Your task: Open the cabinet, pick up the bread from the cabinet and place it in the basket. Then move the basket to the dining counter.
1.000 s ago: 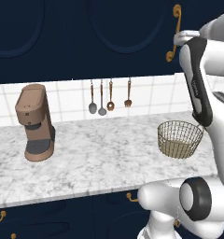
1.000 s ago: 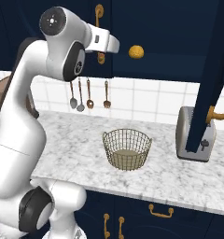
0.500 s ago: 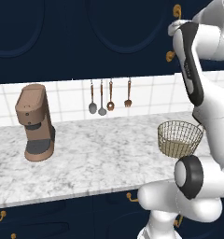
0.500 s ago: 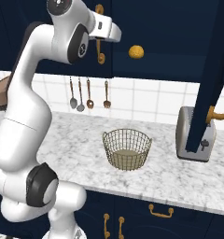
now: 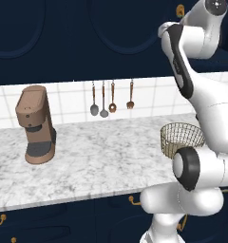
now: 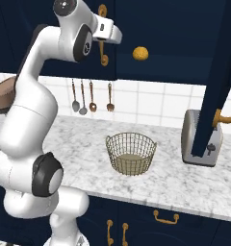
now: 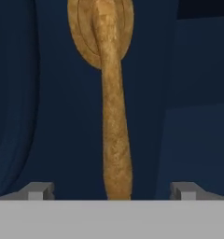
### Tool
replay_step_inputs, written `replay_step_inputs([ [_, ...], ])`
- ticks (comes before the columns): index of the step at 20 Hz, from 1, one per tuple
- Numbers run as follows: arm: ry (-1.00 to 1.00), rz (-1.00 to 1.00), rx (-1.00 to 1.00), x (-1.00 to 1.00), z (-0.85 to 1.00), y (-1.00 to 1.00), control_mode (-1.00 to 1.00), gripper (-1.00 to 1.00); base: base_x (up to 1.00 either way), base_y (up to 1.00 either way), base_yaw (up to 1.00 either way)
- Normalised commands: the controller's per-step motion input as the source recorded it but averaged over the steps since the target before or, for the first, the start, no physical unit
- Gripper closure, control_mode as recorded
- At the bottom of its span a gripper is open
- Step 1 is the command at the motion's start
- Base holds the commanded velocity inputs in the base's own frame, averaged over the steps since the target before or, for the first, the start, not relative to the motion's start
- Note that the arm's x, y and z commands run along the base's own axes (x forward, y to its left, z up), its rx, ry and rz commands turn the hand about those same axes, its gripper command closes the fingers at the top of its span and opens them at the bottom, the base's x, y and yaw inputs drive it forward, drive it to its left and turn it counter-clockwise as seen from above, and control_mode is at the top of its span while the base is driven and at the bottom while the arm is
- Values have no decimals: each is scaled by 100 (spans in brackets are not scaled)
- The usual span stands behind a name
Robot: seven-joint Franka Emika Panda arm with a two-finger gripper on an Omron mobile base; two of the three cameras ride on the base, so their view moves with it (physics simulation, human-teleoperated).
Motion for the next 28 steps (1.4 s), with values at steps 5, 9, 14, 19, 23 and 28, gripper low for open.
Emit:
replay_step_inputs([
  [5,11,0,2,61,-7,-2,-100,-100,0,0,0],
  [9,3,0,0,50,-28,24,-100,100,0,0,0],
  [14,-2,5,8,37,-57,45,-100,100,0,0,0],
  [19,-1,16,15,41,-76,80,-100,100,0,0,0],
  [23,0,26,5,-38,-6,100,-100,100,0,0,0],
  [28,0,22,0,-68,2,100,-100,100,0,0,0],
])
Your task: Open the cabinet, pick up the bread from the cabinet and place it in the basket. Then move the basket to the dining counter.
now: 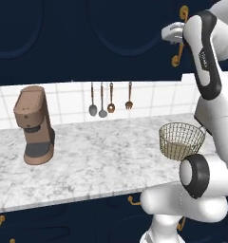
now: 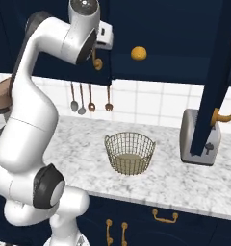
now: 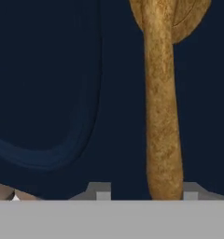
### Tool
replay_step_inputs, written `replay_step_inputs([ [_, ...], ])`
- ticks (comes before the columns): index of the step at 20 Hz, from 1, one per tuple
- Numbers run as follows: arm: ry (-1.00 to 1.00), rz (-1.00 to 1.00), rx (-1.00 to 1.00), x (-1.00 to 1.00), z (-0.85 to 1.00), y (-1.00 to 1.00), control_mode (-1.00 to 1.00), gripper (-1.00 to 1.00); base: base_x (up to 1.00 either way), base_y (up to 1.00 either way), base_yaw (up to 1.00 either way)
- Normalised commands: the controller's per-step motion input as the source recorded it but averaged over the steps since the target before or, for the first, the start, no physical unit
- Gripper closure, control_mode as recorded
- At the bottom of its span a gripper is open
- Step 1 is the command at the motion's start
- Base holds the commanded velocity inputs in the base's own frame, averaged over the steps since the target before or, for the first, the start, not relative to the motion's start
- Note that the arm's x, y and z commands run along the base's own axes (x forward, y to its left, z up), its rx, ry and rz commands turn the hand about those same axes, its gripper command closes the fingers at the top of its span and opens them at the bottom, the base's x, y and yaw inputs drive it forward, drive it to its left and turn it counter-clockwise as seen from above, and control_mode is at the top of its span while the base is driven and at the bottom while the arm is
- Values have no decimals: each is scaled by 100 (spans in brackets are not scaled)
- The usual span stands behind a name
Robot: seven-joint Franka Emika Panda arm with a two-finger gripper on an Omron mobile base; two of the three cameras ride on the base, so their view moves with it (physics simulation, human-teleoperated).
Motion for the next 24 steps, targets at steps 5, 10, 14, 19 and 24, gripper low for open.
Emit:
replay_step_inputs([
  [5,-3,12,0,-81,1,100,-100,100,0,0,0],
  [10,-3,5,0,-76,0,100,-100,100,0,0,0],
  [14,-1,0,0,-66,6,100,-100,100,0,0,0],
  [19,0,0,0,-56,1,100,-100,100,0,0,0],
  [24,0,0,0,-55,0,100,-100,100,0,0,0],
])
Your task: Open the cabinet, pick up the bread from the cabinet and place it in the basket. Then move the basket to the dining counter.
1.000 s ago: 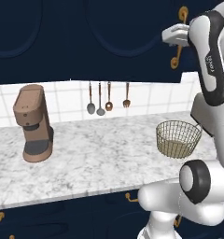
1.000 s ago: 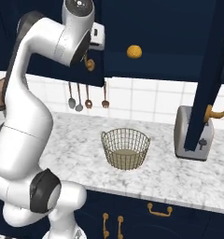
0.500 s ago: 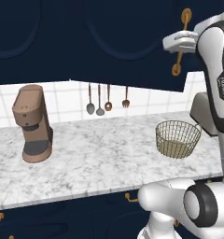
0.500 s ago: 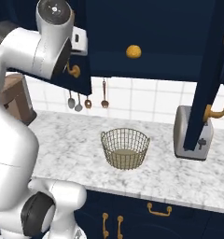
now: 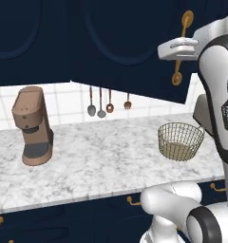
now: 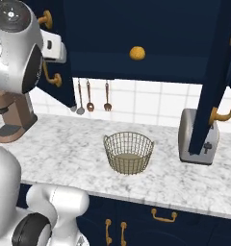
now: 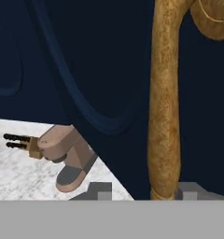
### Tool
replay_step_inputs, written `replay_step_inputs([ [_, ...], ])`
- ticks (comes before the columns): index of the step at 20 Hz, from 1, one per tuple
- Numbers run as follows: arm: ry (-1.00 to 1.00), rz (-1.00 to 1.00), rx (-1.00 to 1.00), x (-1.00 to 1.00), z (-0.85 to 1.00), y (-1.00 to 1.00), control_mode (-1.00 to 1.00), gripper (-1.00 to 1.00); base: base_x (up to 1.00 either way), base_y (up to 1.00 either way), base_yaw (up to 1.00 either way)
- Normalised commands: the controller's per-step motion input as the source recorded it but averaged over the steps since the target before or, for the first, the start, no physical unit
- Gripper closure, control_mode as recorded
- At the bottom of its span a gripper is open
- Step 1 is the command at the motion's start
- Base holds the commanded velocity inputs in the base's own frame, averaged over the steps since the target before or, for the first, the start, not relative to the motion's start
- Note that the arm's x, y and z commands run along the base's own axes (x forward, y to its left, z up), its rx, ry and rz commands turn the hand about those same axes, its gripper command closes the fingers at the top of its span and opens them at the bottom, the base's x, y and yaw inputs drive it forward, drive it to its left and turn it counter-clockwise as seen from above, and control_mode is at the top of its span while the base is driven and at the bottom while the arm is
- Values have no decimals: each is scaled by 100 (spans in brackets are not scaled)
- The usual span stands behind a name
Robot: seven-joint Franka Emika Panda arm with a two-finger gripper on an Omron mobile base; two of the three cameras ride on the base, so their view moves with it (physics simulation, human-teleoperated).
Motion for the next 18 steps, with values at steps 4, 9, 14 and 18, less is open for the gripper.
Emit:
replay_step_inputs([
  [4,0,0,0,-61,-4,100,-100,100,0,0,0],
  [9,0,0,0,-54,-9,100,-100,100,0,0,0],
  [14,0,0,0,-47,-12,100,-100,100,0,0,0],
  [18,0,0,0,-41,-7,100,-100,100,0,0,0],
])
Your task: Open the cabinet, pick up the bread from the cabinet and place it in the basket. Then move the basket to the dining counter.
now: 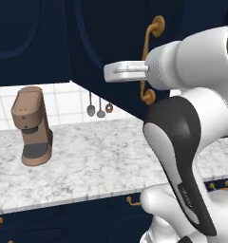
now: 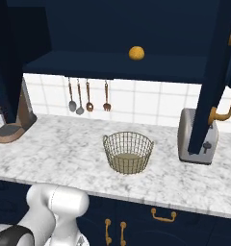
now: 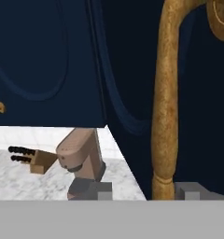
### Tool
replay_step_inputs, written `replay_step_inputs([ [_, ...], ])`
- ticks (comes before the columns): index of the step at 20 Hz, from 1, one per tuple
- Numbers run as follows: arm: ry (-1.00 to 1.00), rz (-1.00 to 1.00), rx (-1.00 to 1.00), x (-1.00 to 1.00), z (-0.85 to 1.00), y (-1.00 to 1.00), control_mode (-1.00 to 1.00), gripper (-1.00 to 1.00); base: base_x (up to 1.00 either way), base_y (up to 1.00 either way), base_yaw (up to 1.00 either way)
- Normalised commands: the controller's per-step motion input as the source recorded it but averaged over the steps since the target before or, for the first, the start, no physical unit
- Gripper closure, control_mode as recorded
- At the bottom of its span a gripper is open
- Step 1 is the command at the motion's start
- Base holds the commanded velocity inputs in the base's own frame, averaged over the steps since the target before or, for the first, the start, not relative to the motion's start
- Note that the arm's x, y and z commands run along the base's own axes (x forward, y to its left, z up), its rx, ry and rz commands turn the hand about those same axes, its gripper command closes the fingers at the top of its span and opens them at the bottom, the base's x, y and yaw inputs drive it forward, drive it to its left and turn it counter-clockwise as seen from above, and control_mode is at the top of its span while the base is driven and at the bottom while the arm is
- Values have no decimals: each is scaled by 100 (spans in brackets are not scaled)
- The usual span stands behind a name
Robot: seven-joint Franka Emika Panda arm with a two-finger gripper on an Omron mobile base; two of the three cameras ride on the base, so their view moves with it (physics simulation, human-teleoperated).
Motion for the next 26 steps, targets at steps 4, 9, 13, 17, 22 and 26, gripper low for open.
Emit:
replay_step_inputs([
  [4,3,0,0,-31,-3,100,-100,100,0,0,0],
  [9,4,0,1,-25,-10,100,-100,100,0,0,0],
  [13,1,3,9,-61,-14,91,-100,100,0,0,0],
  [17,-2,1,0,-100,-5,-31,-100,100,0,0,0],
  [22,-9,0,18,-61,-3,-100,-100,100,0,0,0],
  [26,-2,0,23,-2,-13,-100,-100,100,0,0,0],
])
